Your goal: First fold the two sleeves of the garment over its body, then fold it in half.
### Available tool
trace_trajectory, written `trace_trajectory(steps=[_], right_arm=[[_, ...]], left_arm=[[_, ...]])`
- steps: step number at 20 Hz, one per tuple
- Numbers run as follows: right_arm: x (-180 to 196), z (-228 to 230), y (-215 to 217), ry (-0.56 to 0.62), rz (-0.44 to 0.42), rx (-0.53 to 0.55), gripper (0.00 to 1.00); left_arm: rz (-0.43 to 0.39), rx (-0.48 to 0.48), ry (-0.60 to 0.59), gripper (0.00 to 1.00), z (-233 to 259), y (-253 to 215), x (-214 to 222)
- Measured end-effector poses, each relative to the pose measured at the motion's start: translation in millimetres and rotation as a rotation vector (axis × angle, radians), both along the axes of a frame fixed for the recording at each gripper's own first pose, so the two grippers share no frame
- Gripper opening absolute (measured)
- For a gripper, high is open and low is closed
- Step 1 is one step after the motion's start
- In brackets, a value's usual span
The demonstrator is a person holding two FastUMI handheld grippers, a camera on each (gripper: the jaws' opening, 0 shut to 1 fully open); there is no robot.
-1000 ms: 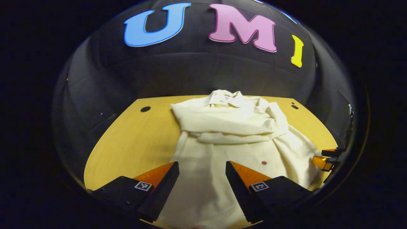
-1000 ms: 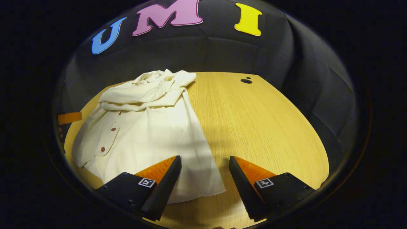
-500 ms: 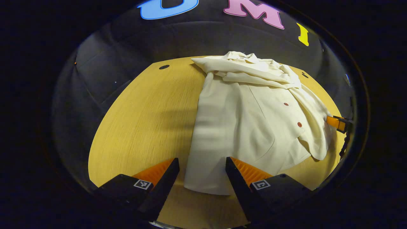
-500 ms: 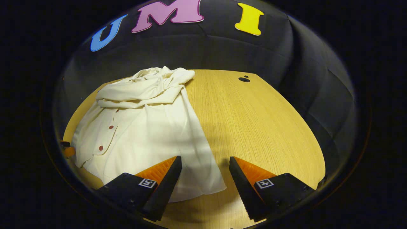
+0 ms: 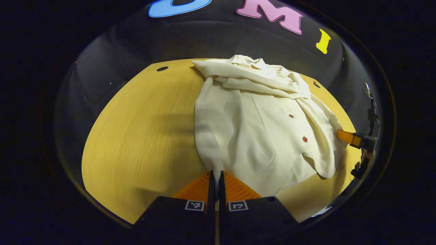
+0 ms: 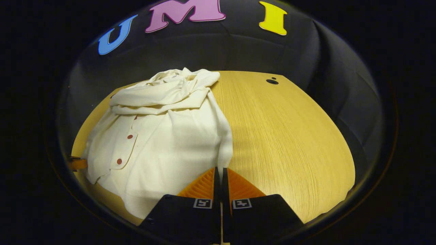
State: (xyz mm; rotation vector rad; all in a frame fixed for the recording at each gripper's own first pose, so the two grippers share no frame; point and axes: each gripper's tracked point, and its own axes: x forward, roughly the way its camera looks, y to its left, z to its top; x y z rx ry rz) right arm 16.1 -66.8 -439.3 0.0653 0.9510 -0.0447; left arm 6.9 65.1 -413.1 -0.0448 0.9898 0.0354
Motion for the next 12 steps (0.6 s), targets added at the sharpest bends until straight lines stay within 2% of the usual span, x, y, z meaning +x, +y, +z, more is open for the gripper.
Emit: trace_trajectory(steps=[1, 3, 6, 7, 8, 12], right_arm=[[0.6, 2.2, 7.9, 0.013, 0.030, 0.024, 0.05], [5.7, 10.0, 16.7, 0.006, -0.011, 0.086, 0.05], [35.7, 39.7, 33.9, -0.061, -0.068, 0.185, 0.05], [49.2, 50.3, 40.8, -0.084, -0.071, 0.206, 0.05], [61.2, 63.8, 49.6, -0.105, -0.062, 0.227, 0.05], [125.0, 108.3, 77.1, -0.237, -0.035, 0.263, 0.05]], left_arm=[[-0.012, -0.023, 0.001, 0.10, 2.2, -6.8, 2.8], [-0.036, -0.047, -0.043, 0.08, 17.6, -17.0, 19.8], [-0.104, -0.060, -0.143, 0.08, 60.7, -31.2, 56.2], [-0.126, -0.061, -0.177, 0.04, 73.6, -35.3, 67.7], [-0.146, -0.067, -0.208, 0.08, 87.0, -38.6, 81.1], [-0.194, -0.070, -0.335, 0.08, 130.0, -41.8, 142.0]])
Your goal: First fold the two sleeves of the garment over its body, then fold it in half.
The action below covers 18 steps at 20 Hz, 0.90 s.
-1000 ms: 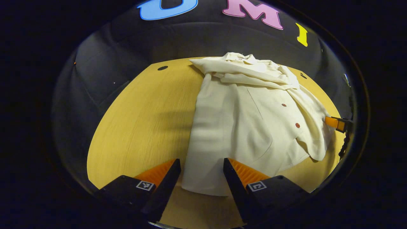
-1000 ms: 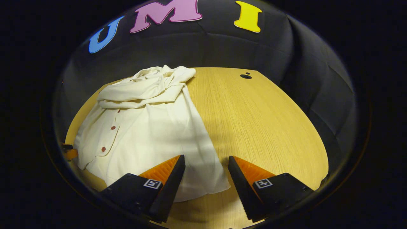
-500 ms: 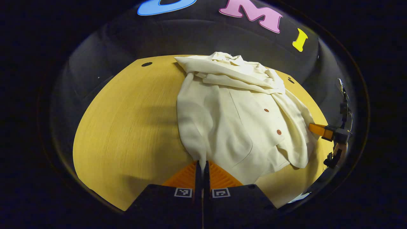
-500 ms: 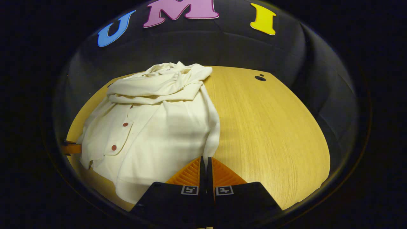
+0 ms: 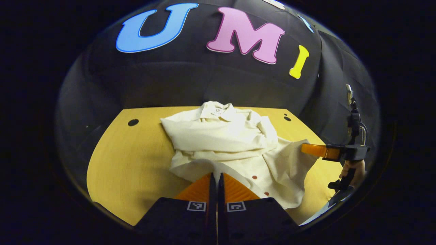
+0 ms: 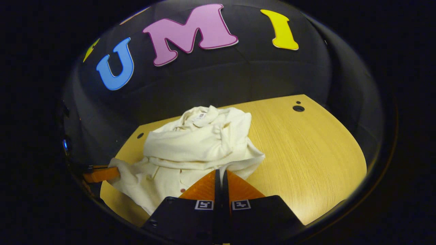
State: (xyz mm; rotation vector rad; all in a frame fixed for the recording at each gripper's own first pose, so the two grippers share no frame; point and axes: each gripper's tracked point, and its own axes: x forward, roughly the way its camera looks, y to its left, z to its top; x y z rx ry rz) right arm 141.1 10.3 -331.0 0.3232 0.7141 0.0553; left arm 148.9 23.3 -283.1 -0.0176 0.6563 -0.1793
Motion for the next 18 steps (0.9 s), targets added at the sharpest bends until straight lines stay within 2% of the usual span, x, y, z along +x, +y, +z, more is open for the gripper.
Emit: trace_trajectory(steps=[2, 3, 4, 5, 7, 8, 9, 11, 12, 15, 16, 18], right_arm=[[37.9, 18.2, 4.9, -0.072, -0.006, 0.007, 0.05], [55.3, 26.8, 5.0, -0.108, -0.012, 0.009, 0.04], [73.1, 32.6, -0.8, -0.142, -0.020, -0.006, 0.00], [90.1, 36.4, -9.0, -0.164, -0.039, -0.019, 0.05], [123.1, 45.9, -19.9, -0.208, -0.079, -0.009, 0.05], [134.6, 44.0, -25.6, -0.215, -0.090, -0.023, 0.00], [146.5, 40.0, -32.4, -0.219, -0.100, -0.048, 0.04], [169.8, 28.9, -37.3, -0.227, -0.110, -0.069, 0.04], [179.4, 21.2, -37.6, -0.225, -0.109, -0.082, 0.05], [210.1, -9.0, -48.9, -0.216, -0.119, -0.172, 0.05], [219.9, -18.7, -51.1, -0.212, -0.128, -0.192, 0.05], [237.6, -42.1, -60.8, -0.168, -0.145, -0.251, 0.05]], left_arm=[[0.006, 0.016, -0.066, 0.07, 17.1, 4.3, 32.5], [0.009, 0.012, -0.097, 0.04, 23.4, 5.5, 45.1], [0.009, 0.004, -0.131, 0.07, 32.1, 5.8, 60.9], [0.007, 0.004, -0.152, 0.08, 36.7, 5.9, 80.6], [-0.026, 0.014, -0.213, 0.08, 42.1, 9.8, 113.0], [-0.033, 0.025, -0.237, 0.09, 42.2, 15.2, 131.8], [-0.034, 0.032, -0.234, 0.09, 36.1, 22.4, 150.9], [-0.054, -0.004, -0.271, 0.12, 30.9, 25.6, 183.8], [-0.082, -0.020, -0.303, 0.09, 27.1, 24.6, 200.4], [-0.110, 0.021, -0.317, 0.09, -16.1, 35.6, 242.3], [-0.101, 0.026, -0.315, 0.10, -28.4, 40.6, 252.1], [-0.023, 0.052, -0.311, 0.12, -46.2, 60.5, 267.2]])
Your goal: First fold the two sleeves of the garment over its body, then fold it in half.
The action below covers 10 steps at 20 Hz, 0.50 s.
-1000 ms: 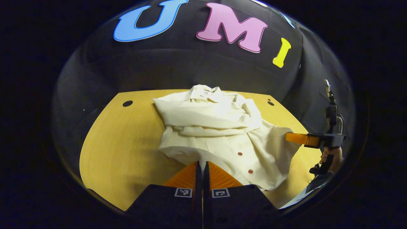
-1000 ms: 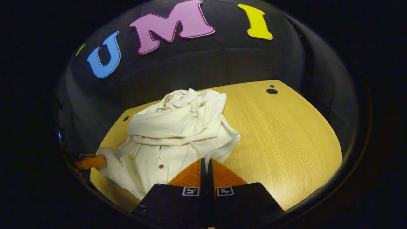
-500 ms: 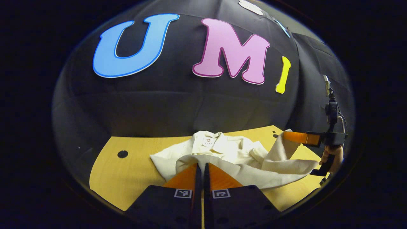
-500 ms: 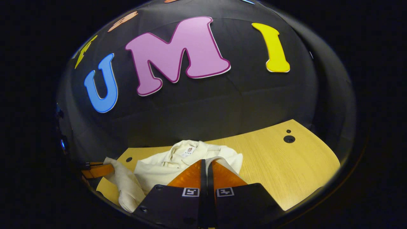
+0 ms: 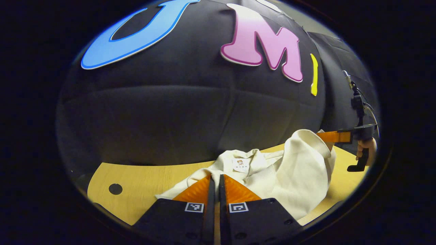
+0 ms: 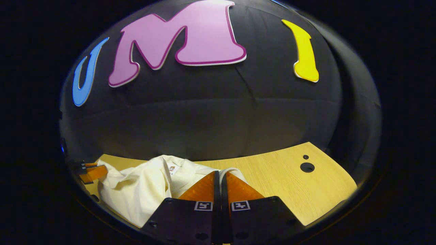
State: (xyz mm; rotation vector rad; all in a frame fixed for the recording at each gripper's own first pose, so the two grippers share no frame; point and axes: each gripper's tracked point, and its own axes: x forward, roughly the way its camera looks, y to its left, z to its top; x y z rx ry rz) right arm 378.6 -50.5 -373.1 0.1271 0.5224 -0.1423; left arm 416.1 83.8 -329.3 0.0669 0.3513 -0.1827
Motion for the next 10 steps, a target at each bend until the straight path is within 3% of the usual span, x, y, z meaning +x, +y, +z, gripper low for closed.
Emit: trace_trajectory(steps=[3, 5, 7, 8, 9, 10], right_arm=[[20.1, -23.6, -0.6, 0.010, 0.007, -0.018, 0.09], [23.6, -26.9, 4.3, 0.001, 0.044, -0.040, 0.20], [15.6, -29.3, 6.5, 0.016, 0.077, -0.078, 0.42], [10.4, -28.1, 8.2, 0.020, 0.087, -0.090, 0.58], [6.8, -21.6, 9.8, 0.003, 0.090, -0.090, 0.68], [4.9, -9.0, 12.5, -0.024, 0.087, -0.087, 0.92]], left_arm=[[0.117, 0.034, -0.012, 0.18, -10.7, 24.2, 8.1], [0.166, 0.099, -0.023, 0.42, -9.5, 37.5, 7.3], [0.204, 0.117, -0.041, 0.86, -0.3, 42.9, 3.7], [0.226, 0.099, -0.055, 0.97, 10.6, 41.3, -2.4], [0.247, 0.075, -0.073, 0.95, 21.1, 38.5, -6.8], [0.267, 0.052, -0.095, 0.96, 31.5, 35.3, -11.4]])
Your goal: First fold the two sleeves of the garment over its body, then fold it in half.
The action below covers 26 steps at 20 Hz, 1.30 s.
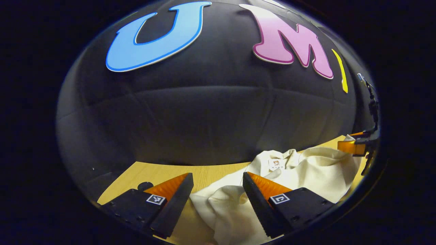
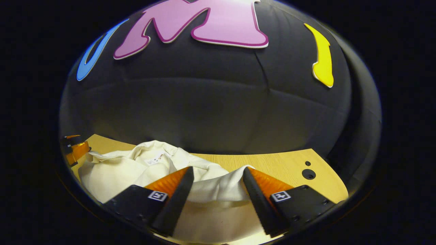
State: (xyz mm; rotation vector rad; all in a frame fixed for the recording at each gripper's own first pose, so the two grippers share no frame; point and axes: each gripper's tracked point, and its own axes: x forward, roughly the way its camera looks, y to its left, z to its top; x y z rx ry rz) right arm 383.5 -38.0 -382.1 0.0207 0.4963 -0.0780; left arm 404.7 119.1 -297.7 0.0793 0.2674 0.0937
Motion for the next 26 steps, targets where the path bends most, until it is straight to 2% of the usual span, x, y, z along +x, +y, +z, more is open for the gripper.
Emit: trace_trajectory(steps=[1, 5, 8, 13, 17, 21, 26], right_arm=[[-5.5, 12.9, -1.1, -0.036, -0.005, -0.006, 1.00], [-32.3, 78.7, -11.5, -0.180, -0.029, -0.027, 0.98], [-68.1, 126.3, -16.8, -0.257, -0.041, -0.014, 0.97], [-138.0, 205.6, -34.0, -0.329, -0.100, -0.053, 0.97], [-189.6, 264.1, -30.0, -0.360, -0.104, -0.054, 0.96], [-241.0, 321.4, -3.0, -0.391, -0.059, -0.007, 0.96], [-300.6, 369.7, 35.0, -0.433, 0.038, -0.029, 0.96]], left_arm=[[0.013, -0.017, -0.023, 0.96, 11.6, -2.5, -9.3], [0.018, -0.070, -0.124, 0.96, 65.1, -27.2, -57.8], [0.005, -0.075, -0.181, 0.96, 105.3, -48.4, -103.9], [-0.010, -0.024, -0.215, 0.95, 174.1, -75.2, -187.7], [-0.070, -0.085, -0.240, 0.96, 224.6, -120.7, -242.6], [-0.037, -0.075, -0.272, 0.96, 267.5, -123.0, -312.6], [-0.005, -0.114, -0.308, 0.96, 290.4, -119.3, -392.2]])
